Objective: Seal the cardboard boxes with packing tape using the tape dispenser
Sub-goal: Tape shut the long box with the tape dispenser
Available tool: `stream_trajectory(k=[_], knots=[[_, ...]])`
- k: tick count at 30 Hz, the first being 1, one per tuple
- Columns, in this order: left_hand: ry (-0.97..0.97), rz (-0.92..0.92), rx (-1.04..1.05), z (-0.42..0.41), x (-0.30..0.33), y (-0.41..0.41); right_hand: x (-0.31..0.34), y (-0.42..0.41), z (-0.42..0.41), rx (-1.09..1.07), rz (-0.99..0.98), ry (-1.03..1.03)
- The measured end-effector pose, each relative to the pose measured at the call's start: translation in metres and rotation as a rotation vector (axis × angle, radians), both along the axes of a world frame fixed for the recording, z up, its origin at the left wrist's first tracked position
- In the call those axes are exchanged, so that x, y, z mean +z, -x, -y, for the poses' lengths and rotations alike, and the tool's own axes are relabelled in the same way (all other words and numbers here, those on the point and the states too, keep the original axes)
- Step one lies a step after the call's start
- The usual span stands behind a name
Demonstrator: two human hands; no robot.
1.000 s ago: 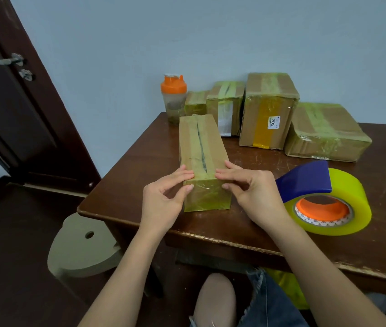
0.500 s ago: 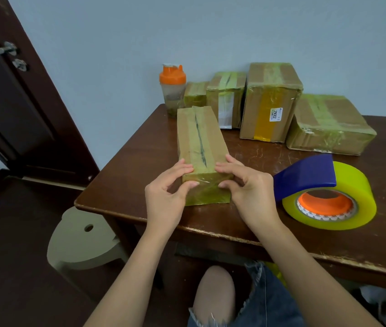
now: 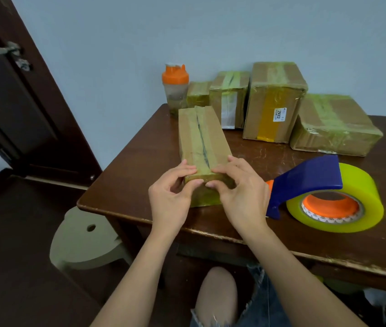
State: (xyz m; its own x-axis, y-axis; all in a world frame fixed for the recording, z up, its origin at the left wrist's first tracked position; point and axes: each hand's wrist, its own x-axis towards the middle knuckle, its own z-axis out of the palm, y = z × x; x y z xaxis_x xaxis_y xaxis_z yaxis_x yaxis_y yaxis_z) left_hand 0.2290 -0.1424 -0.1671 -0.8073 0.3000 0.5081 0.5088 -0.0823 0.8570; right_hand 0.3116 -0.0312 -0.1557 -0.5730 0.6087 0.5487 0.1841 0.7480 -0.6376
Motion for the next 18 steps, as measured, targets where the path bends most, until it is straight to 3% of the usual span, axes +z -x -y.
stream_trajectory(k=[13, 18], knots=[[-0.069, -0.109, -0.031, -0.002, -0.014, 0.002, -0.001, 0.004, 0.008, -0.041, 0.055, -0.1], [-0.062, -0.109, 0.023, -0.008, -0.021, 0.0, -0.007, -0.004, -0.008, 0.111, -0.019, -0.054]])
